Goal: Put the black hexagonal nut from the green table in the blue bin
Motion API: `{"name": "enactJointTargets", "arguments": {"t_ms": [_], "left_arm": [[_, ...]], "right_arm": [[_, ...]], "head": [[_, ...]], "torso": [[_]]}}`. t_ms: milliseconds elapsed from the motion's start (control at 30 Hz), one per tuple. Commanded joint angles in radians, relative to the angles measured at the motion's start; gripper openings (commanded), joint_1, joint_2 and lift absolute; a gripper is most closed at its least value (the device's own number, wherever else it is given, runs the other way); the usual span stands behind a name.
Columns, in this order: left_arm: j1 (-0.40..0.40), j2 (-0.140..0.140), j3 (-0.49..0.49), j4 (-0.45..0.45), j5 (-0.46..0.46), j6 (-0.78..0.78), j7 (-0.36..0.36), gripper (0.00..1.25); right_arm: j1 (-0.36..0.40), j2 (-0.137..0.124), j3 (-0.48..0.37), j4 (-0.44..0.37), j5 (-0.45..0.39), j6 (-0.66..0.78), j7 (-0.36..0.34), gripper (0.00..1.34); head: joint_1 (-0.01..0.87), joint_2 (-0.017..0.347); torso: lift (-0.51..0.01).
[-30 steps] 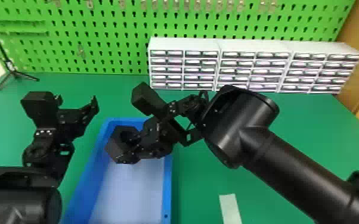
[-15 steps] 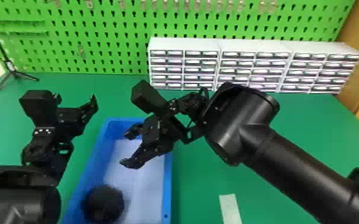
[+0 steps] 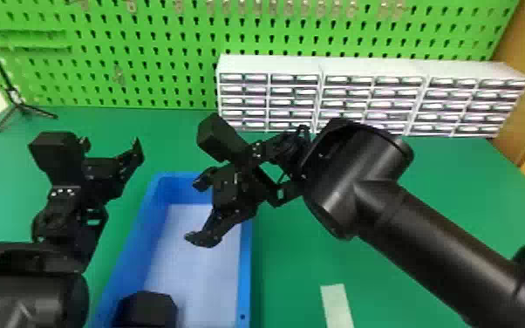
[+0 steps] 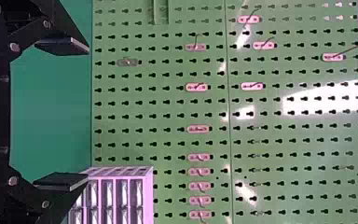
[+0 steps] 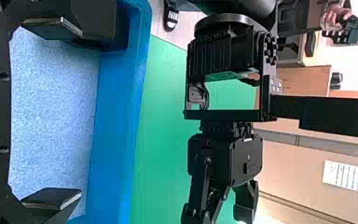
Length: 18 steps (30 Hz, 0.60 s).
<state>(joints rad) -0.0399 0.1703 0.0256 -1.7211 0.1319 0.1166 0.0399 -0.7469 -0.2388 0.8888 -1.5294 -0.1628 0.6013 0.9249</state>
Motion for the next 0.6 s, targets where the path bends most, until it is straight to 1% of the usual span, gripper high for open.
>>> {"name": "enactJointTargets", "arguments": {"t_ms": [0, 100, 267, 400, 567], "left_arm": [[-0.002, 0.000, 0.000, 0.000, 0.000, 0.000, 0.000, 0.95], [-0.002, 0.000, 0.000, 0.000, 0.000, 0.000, 0.000, 0.95], [0.000, 0.000, 0.000, 0.000, 0.002, 0.000, 0.000, 0.95], [0.000, 0.000, -0.001, 0.000, 0.002, 0.000, 0.000, 0.95], [-0.002, 0.000, -0.001, 0.000, 0.002, 0.000, 0.000, 0.95]], "right_arm": [[0.006, 0.001, -0.013, 0.002, 0.008, 0.000, 0.000, 1.23], [0.012, 0.001, -0.025, 0.003, 0.009, 0.000, 0.000, 1.23], [0.032, 0.003, -0.071, 0.011, 0.019, 0.000, 0.002, 1.23], [0.054, 0.004, -0.126, 0.018, 0.025, 0.000, 0.005, 1.23], [0.084, 0.022, -0.234, 0.035, 0.077, 0.000, 0.023, 1.23]], "head": [[0.683, 0.028], [0.683, 0.028], [0.683, 0.028], [0.683, 0.028], [0.683, 0.028]], "torso": [[-0.096], [-0.096], [-0.096], [-0.096], [-0.096]]}}
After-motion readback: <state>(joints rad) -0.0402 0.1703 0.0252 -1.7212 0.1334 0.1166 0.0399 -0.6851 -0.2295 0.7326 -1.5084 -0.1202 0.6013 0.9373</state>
